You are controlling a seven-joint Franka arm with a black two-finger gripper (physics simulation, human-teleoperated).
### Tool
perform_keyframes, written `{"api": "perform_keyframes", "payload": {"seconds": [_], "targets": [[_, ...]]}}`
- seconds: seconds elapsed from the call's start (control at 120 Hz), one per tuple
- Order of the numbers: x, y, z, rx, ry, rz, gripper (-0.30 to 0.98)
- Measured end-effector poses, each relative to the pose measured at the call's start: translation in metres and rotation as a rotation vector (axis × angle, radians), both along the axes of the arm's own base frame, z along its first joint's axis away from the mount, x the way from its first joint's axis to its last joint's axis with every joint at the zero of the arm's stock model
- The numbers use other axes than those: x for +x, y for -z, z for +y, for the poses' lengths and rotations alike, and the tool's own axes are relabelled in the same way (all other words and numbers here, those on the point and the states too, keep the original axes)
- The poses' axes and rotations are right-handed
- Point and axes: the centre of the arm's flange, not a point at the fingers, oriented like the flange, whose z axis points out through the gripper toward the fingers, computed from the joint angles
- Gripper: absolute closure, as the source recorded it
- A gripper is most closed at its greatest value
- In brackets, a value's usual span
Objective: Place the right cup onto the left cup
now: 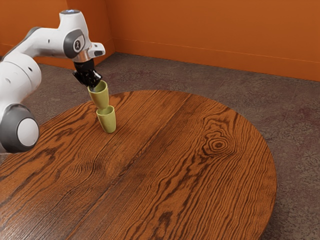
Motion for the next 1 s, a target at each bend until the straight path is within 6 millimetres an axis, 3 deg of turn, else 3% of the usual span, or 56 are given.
{"api": "perform_keyframes", "payload": {"seconds": [0.542,0.775,1.0], "targets": [[0.007,0.031,-0.001,-0.007,0.009,0.007,0.79],[0.012,0.045,-0.004,-0.007,0.018,-0.005,0.31],[0.012,0.037,-0.008,0.006,0.028,-0.016,0.11]]}}
